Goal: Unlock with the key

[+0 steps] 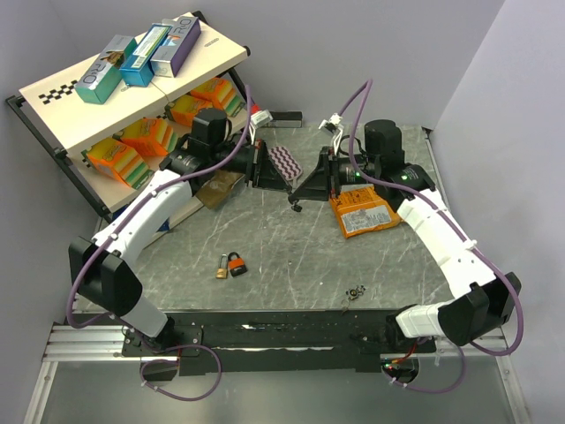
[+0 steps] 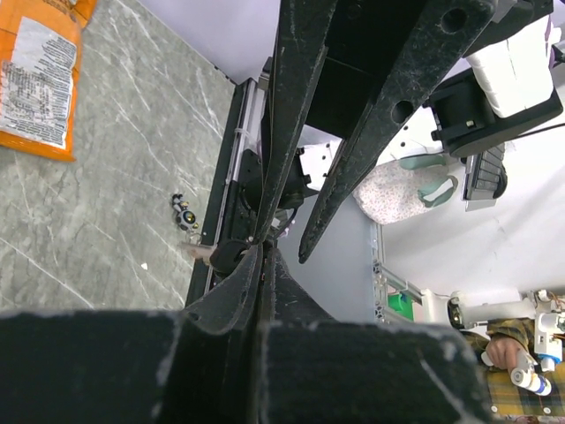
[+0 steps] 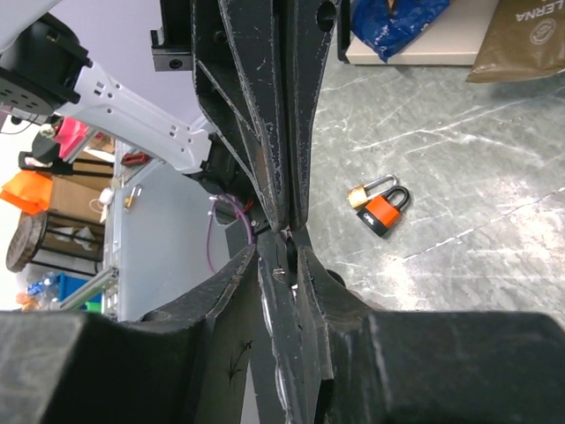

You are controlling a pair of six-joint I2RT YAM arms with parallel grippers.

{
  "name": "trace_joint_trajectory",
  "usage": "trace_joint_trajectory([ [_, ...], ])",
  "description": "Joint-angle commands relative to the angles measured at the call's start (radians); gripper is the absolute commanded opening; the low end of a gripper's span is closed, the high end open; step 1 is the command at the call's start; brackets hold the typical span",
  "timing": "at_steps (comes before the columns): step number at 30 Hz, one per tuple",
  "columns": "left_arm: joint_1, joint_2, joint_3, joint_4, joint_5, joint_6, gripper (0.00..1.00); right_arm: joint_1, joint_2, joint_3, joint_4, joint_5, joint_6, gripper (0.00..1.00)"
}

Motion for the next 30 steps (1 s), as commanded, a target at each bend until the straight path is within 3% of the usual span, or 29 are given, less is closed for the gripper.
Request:
trace_joint_trajectory([
  [1,0.001,0.002,0.05,0.016,0.025,0.033,0.01,0.01,0.016,-0.009,0.068,-0.07,0.023,0.32],
  [10,0.001,-0.001,0.047,0.033,0.034,0.025,0.01,0.01,0.011,-0.036,0.08,-0.058,0.025,0.34],
  [12,0.001,0.0,0.047,0.026,0.036,0.033,0.01,0.01,0.005,-0.044,0.094,-0.061,0.034,0.29],
  [18,0.001,-0.006,0.038,0.046,0.033,0.022,0.01,0.01,0.002,-0.061,0.111,-0.069,0.049,0.24],
  [21,0.001,-0.01,0.024,0.063,0.03,0.005,0.01,0.01,0.002,-0.061,0.122,-0.073,0.054,0.13],
  [23,0.001,-0.016,0.014,0.083,0.022,-0.007,0.01,0.011,0.004,-0.062,0.129,-0.073,0.058,0.0],
  [25,0.001,-0.026,-0.005,0.102,0.011,-0.022,0.01,0.011,-0.004,-0.071,0.143,-0.064,0.069,0.0],
  [27,0.001,-0.035,-0.023,0.108,-0.032,-0.032,0.1,0.007,-0.021,-0.09,0.168,-0.032,0.086,0.0],
  [28,0.001,-0.044,-0.029,0.103,-0.061,-0.038,0.35,0.004,-0.028,-0.099,0.175,0.018,0.092,0.0],
  [30,0.004,-0.055,-0.052,0.085,-0.177,-0.044,0.63,-0.022,-0.057,-0.131,0.207,0.072,0.124,0.0],
])
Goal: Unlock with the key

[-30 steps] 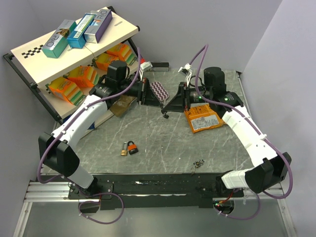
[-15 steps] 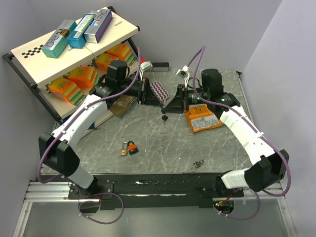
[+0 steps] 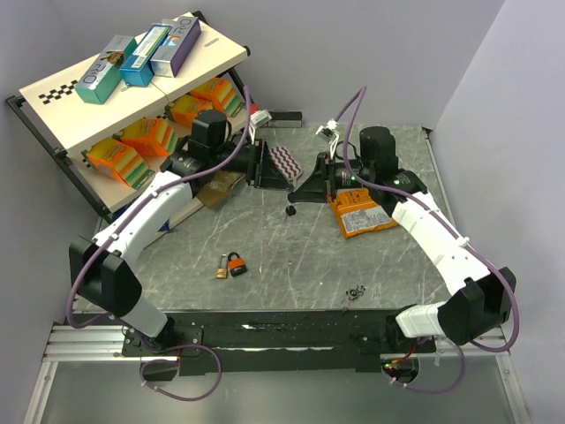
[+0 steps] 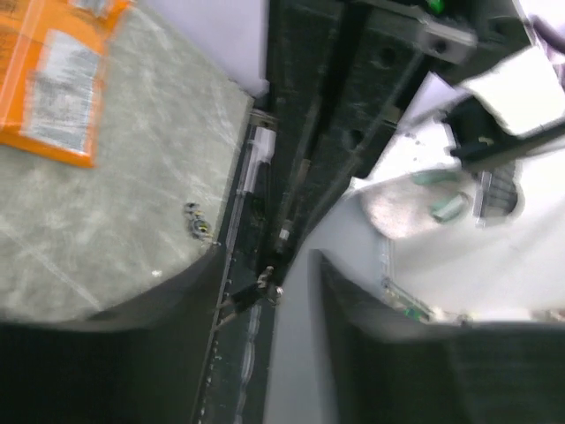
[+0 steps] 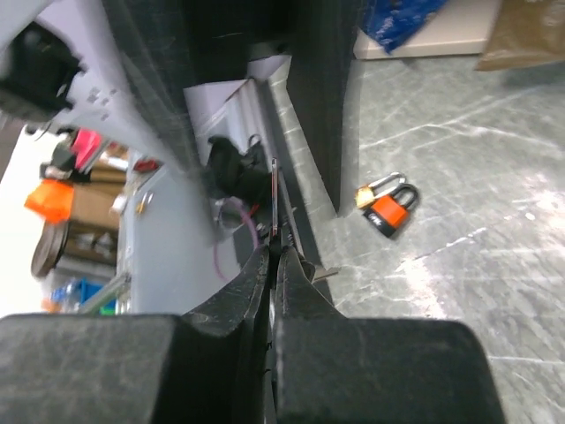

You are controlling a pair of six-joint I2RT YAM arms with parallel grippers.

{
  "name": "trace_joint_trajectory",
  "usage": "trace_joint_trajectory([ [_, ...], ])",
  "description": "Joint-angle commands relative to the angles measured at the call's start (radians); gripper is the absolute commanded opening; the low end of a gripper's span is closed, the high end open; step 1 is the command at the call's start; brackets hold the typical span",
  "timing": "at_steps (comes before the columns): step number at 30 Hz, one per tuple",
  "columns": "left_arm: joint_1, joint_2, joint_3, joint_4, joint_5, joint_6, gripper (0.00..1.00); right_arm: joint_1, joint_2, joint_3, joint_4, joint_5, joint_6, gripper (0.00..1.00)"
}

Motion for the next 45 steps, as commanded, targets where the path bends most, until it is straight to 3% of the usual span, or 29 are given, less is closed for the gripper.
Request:
trace_joint_trajectory([
  [1,0.002,-0.072,-0.046,0.034,-0.177,-0.039,0.74,-0.036,-0.073,-0.055,0.102,0.135,0.06,0.0],
  [4,0.008,-0.125,-0.133,0.054,-0.34,-0.094,0.83,-0.1,-0.12,-0.121,0.149,0.195,0.107,0.0],
  [10,0.006,-0.21,-0.273,-0.064,-0.716,-0.172,0.86,-0.202,-0.226,-0.208,0.143,0.344,0.123,0.0],
  [12,0.006,-0.221,-0.302,-0.162,-0.872,-0.206,0.87,-0.217,-0.249,-0.221,0.131,0.396,0.118,0.0],
  [16,0.005,-0.188,-0.304,-0.366,-1.047,-0.288,0.86,-0.222,-0.262,-0.204,0.074,0.465,0.098,0.0],
  [25,-0.046,-0.024,-0.299,-0.572,-1.133,-0.324,0.77,-0.22,-0.26,-0.219,0.113,0.438,0.149,0.0],
  [36,-0.05,0.071,-0.331,-0.607,-1.061,-0.35,0.63,-0.222,-0.281,-0.248,0.131,0.416,0.147,0.0],
  [45,-0.055,0.082,-0.386,-0.609,-1.009,-0.373,0.63,-0.22,-0.271,-0.258,0.146,0.395,0.151,0.0],
])
